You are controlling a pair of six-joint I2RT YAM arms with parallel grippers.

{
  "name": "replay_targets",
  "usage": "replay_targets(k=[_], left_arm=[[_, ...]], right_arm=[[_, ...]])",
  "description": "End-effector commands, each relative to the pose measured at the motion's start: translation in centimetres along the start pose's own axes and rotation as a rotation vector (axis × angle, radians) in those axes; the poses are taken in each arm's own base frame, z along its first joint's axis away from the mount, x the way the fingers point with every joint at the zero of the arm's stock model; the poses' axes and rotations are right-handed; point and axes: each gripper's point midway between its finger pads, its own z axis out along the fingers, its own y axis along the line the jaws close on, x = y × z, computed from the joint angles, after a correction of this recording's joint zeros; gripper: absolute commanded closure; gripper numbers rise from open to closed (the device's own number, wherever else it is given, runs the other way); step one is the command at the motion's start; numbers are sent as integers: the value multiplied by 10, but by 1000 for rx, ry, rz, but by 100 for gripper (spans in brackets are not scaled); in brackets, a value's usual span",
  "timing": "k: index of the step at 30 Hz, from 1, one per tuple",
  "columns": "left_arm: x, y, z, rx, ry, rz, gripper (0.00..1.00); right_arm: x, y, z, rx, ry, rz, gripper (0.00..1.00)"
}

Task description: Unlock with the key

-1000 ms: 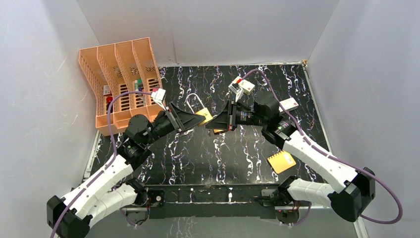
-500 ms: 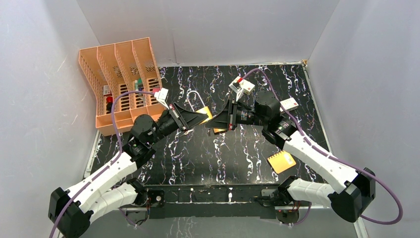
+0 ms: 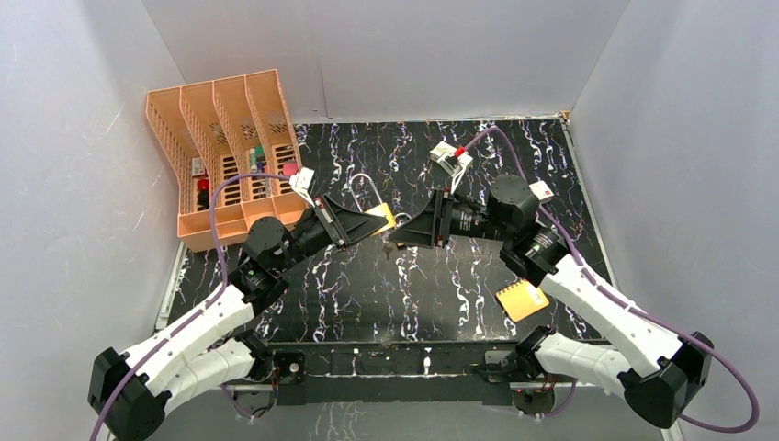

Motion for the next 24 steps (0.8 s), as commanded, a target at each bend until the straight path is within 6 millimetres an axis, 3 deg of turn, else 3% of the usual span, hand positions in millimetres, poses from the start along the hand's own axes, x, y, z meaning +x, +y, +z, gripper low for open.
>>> replay_targets(k=[1, 5, 17, 24], left_arm=[[-10, -40, -5, 143, -35, 32, 100], [-9, -45, -6, 159, -30, 37, 100], [-13, -50, -6, 169, -42, 44, 100], [-20, -55, -10, 184, -89, 57, 100]], right_arm=[[-3, 13, -7, -37, -28, -38, 57], [-9, 15, -4, -49, -54, -28, 72], [-12, 20, 4, -90, -19, -2, 63], [-9, 12, 7, -76, -13, 36, 83]])
